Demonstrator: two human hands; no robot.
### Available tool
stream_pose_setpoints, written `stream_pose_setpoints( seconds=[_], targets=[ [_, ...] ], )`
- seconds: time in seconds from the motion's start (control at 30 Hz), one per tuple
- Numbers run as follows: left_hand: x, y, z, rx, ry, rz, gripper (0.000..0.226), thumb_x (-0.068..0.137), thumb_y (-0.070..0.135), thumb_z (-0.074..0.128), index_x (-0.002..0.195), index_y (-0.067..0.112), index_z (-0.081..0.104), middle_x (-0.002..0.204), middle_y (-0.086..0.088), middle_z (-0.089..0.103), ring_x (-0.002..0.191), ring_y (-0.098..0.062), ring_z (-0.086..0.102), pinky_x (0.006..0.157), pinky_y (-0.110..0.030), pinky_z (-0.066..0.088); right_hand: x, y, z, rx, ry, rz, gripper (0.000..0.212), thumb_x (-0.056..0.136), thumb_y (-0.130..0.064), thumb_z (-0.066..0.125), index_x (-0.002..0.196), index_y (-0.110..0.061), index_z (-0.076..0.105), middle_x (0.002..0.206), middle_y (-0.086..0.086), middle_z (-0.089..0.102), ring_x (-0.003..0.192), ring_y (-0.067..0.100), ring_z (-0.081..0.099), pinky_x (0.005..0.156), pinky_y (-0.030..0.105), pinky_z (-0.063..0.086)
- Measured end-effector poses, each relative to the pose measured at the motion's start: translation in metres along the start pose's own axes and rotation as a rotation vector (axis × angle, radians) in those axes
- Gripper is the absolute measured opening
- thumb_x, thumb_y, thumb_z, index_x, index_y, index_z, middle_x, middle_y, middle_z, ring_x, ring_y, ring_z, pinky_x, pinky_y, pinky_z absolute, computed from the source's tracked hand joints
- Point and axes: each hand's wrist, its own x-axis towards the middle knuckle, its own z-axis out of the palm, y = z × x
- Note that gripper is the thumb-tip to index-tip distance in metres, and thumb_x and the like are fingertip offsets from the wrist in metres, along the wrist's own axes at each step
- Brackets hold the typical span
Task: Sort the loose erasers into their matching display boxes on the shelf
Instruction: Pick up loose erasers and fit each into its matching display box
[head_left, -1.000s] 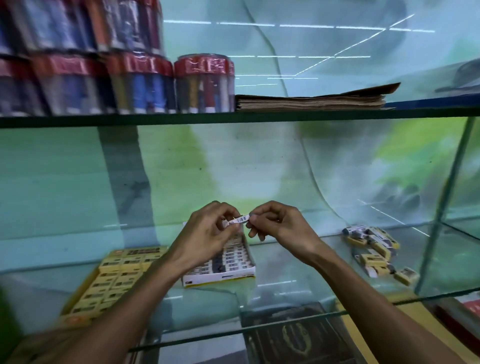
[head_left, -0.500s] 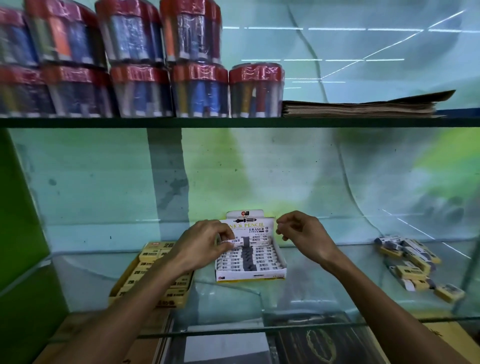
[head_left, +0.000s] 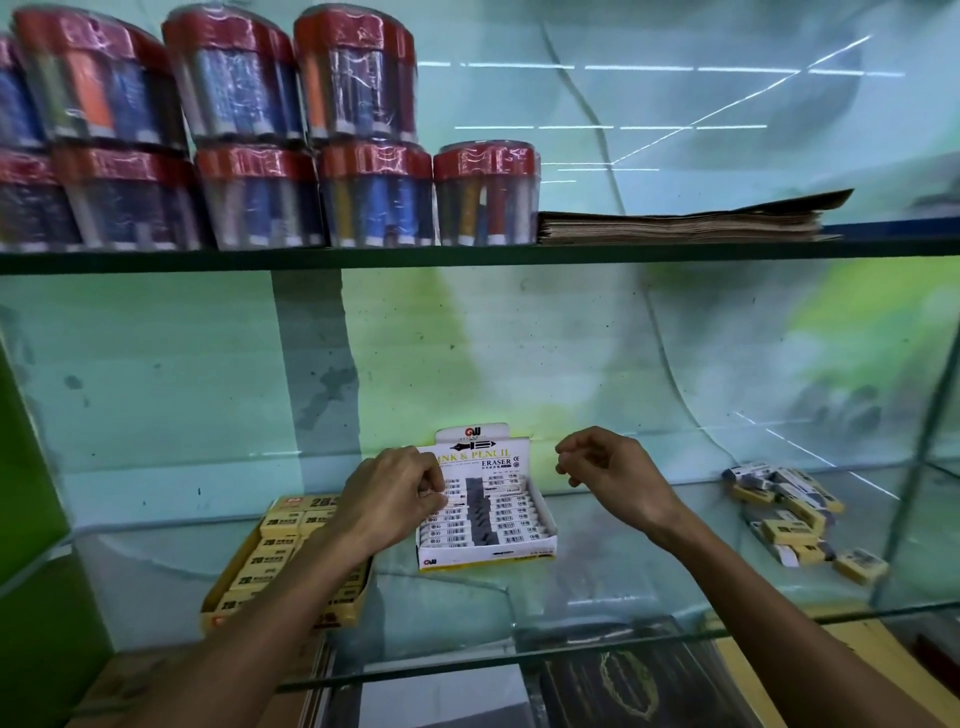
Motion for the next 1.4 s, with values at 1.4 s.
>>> stream_pose_setpoints(
  seconds=[1.4],
  targets=[
    [0.054,0.222,0.086,-0.6,-0.23,0.386,0.005,0.093,0.03,0.062,0.095,0.027,0.066,0.087,0.016,0.061,0.069,0.003,0.052,0.063,-0.013,0.039,-0.047,0.082,-0.203,-0.615,0.195,0.493,0.044,0.086,-0.037,0.07,0.084,0.007,0.073,0.065,0.012,0.061,0.059,0.018,0.049,0.056,0.028,0.037]
  ],
)
